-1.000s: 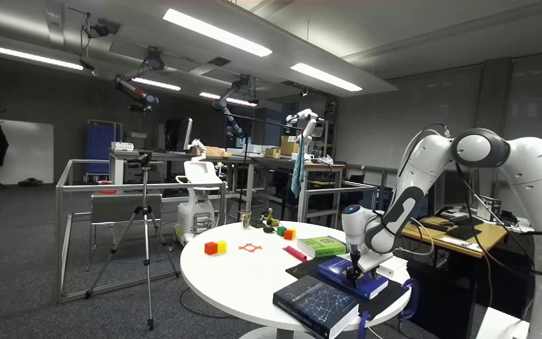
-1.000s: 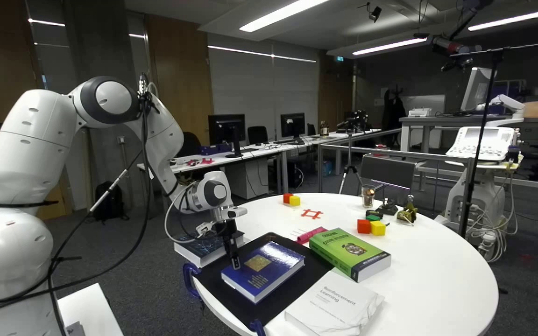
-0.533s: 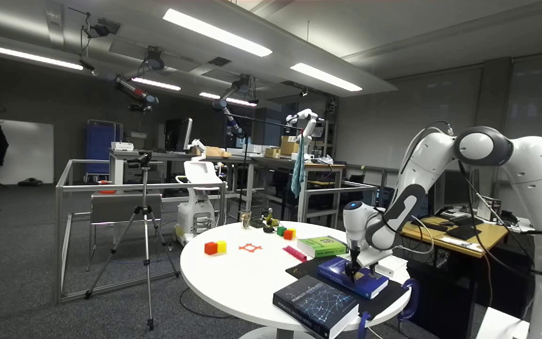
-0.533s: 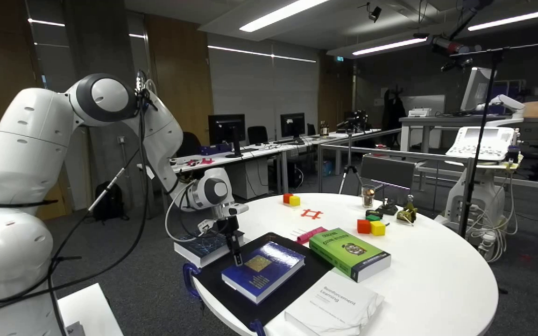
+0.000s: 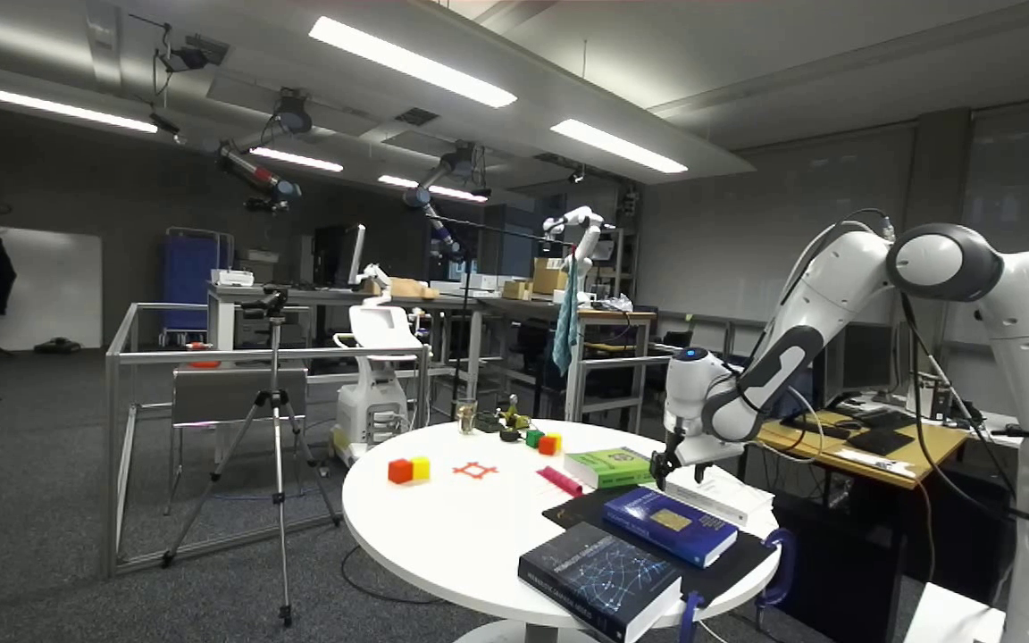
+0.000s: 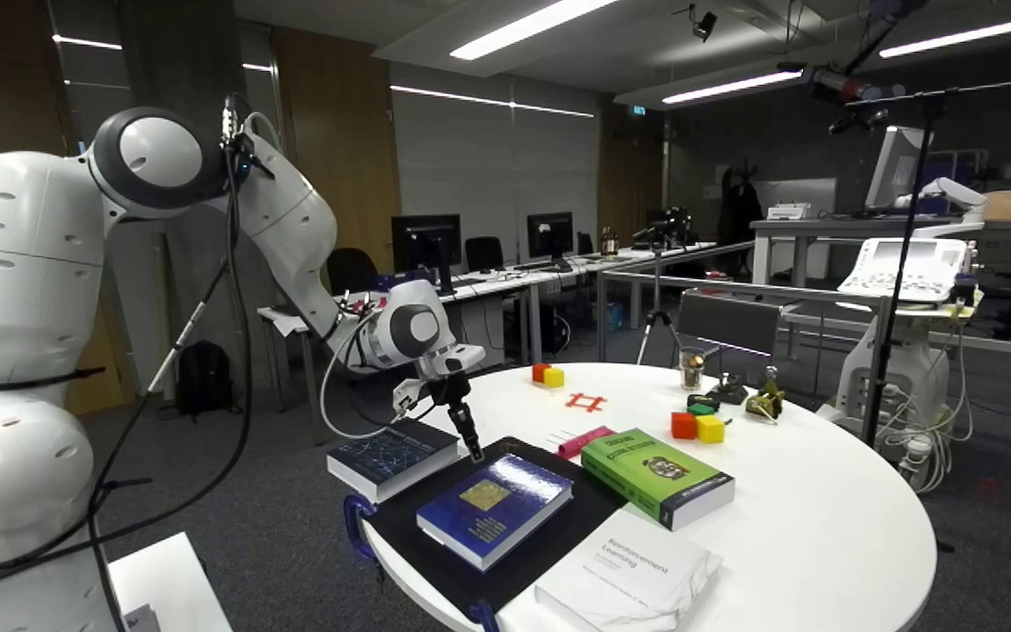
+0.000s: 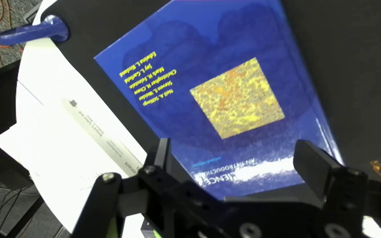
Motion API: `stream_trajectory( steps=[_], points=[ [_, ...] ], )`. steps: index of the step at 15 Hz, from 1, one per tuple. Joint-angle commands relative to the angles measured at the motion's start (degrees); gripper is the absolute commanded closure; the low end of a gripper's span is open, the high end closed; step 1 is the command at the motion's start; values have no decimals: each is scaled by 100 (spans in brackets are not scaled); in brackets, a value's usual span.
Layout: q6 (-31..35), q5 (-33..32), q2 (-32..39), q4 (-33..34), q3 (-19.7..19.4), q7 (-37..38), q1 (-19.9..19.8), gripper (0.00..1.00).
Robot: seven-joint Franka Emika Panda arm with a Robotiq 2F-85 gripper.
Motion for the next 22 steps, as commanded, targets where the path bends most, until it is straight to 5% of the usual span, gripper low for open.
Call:
stream_trajectory(
  steps=[1, 6, 9, 15, 22],
  points=[
    [406, 48, -510, -332, -12, -484, -459, 0],
    [401, 1962, -786, -480, 683, -2717, -1573, 0],
    [-28, 3140, -821, -273, 677, -3929, -1832, 0],
    [-1041, 3918, -465, 442, 456, -4756, -2261, 0],
    [-1272, 4842, 22, 1020, 671, -6353, -2764, 0]
  ],
)
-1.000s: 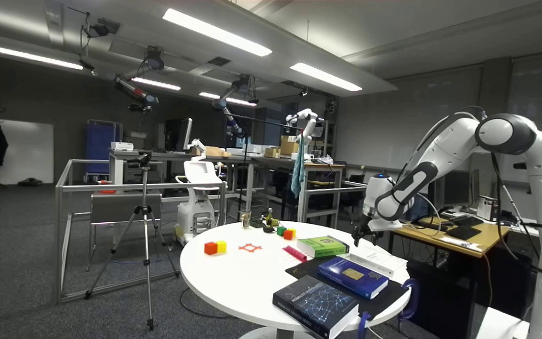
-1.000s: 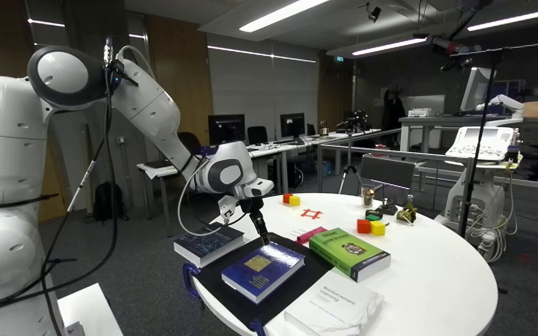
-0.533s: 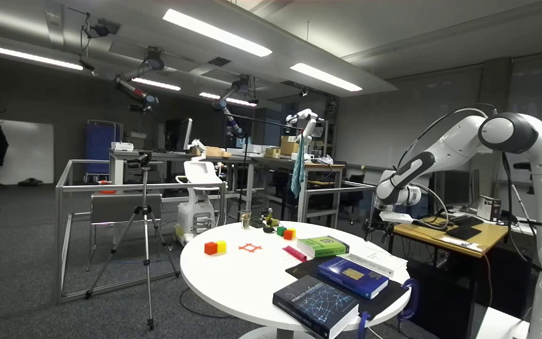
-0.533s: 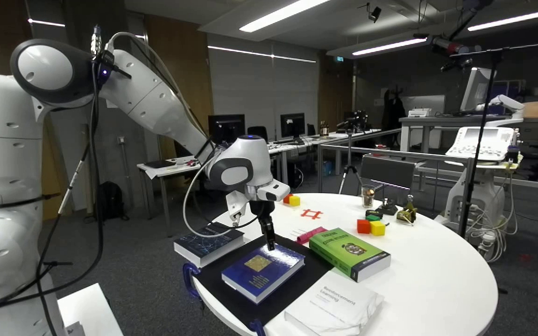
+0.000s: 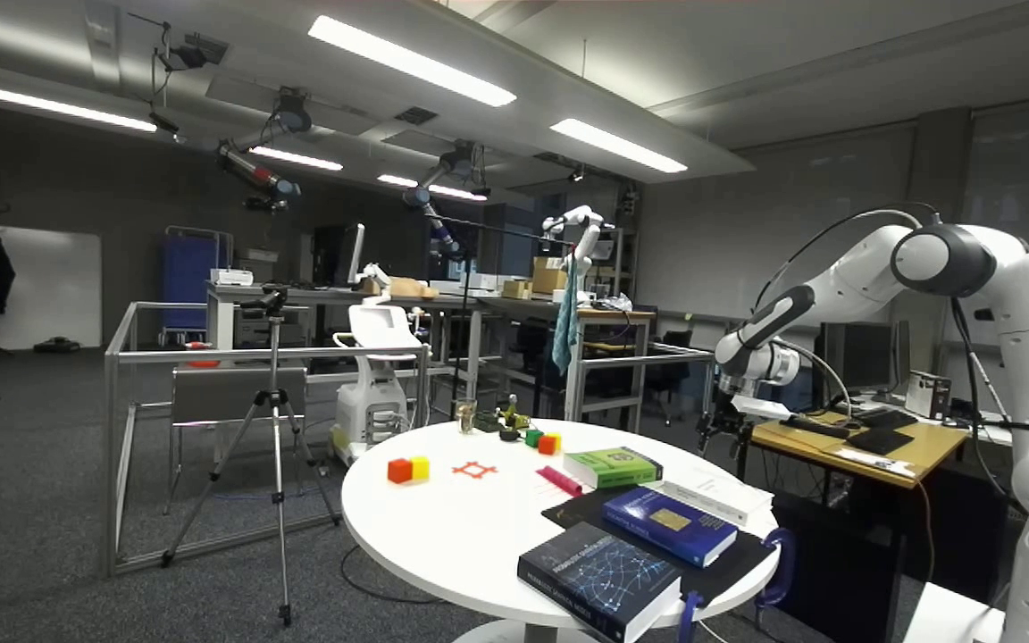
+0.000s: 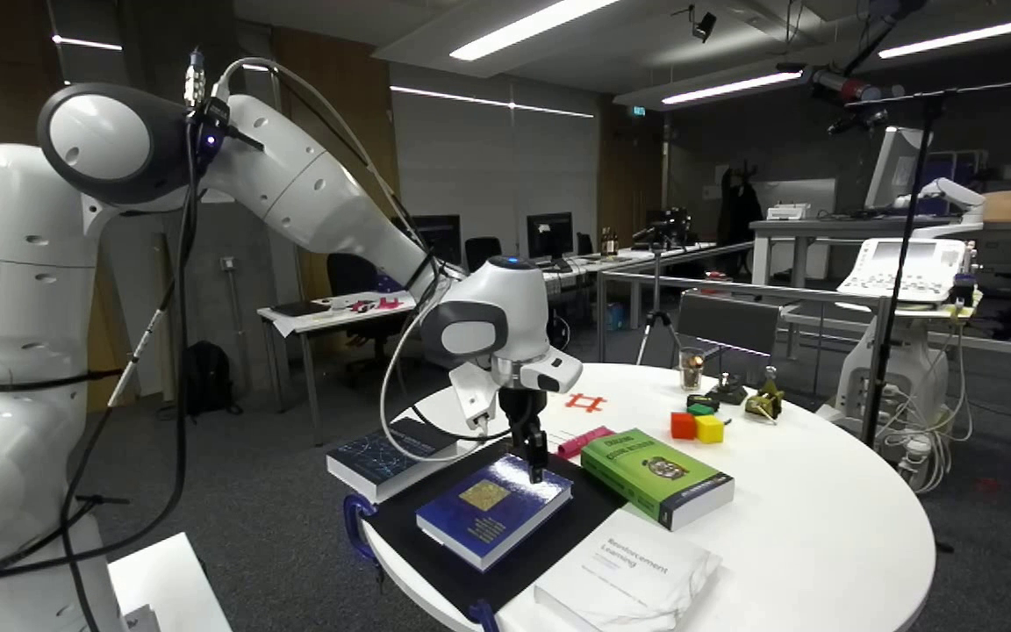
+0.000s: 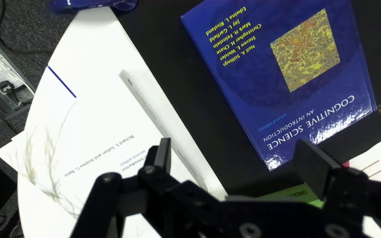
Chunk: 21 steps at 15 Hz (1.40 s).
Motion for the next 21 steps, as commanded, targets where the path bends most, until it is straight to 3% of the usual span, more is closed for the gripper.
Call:
stream_trajectory(
  steps=[1, 3, 4, 21],
  points=[
    [-240, 458, 305, 418, 235, -840, -295, 0],
    [-153, 593, 396, 482, 315, -1079, -339, 0],
    [-6, 348, 304, 271, 193, -708, -207, 0],
    [-5, 413, 414, 385, 256, -820, -232, 0]
  ],
)
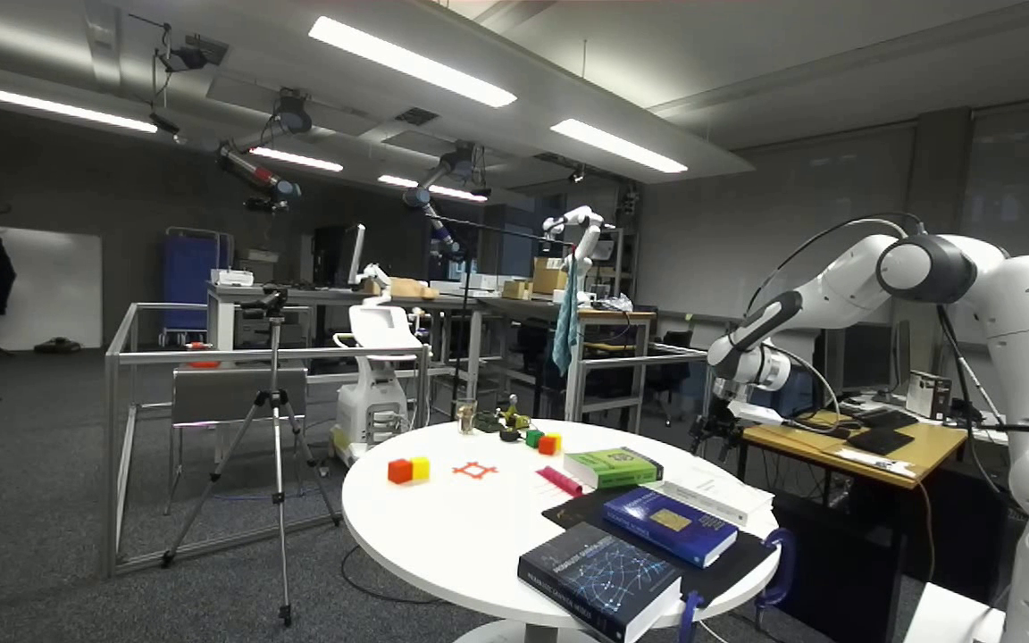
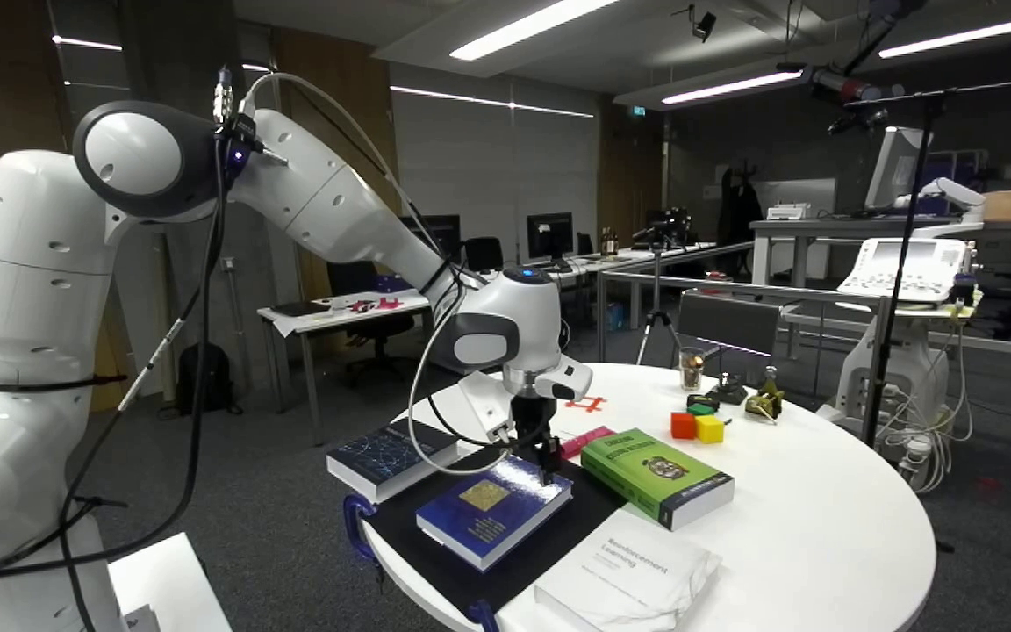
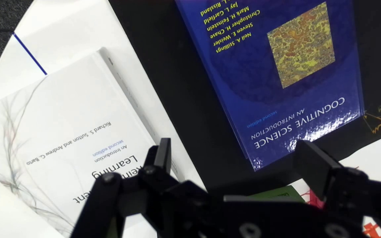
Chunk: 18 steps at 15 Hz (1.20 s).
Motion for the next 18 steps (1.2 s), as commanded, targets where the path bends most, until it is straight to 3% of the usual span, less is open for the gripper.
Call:
stream_trajectory(
  steps=[1, 5, 13, 18],
  points=[
    [-81, -1, -1, 38, 71, 29, -72, 0],
    [-402, 8, 38, 229, 82, -8, -128, 0],
    [-2243, 309, 319, 1141, 74, -457, -444, 0],
    [-3125, 817, 747, 1780, 146, -1159, -781, 0]
  ],
)
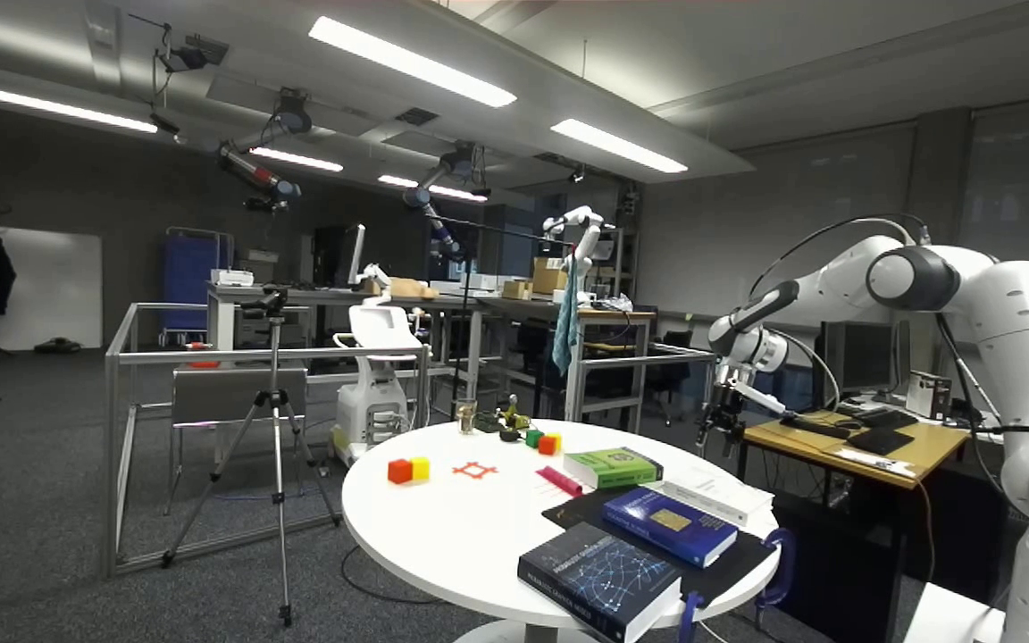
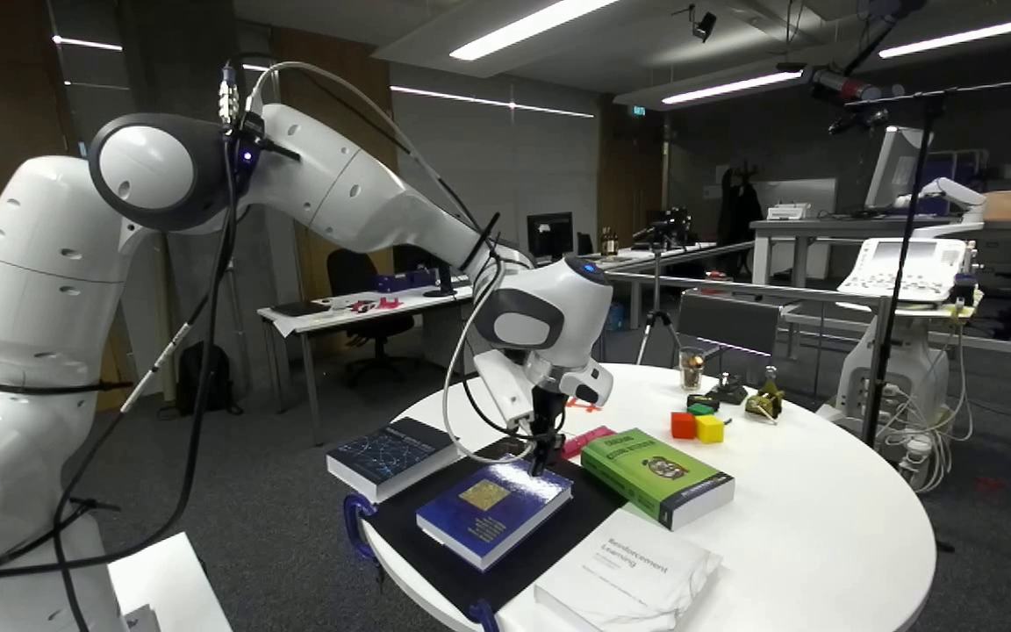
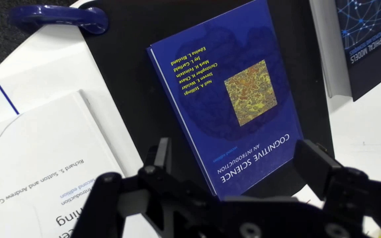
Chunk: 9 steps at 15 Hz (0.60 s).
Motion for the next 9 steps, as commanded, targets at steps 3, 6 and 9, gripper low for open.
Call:
stream_trajectory(
  steps=[3, 6, 9],
  points=[
    [-877, 549, 562, 774, 200, -1035, -464, 0],
    [-1067, 644, 748, 920, 275, -1491, -590, 0],
    [-933, 802, 893, 962, 342, -1986, -649, 0]
  ],
)
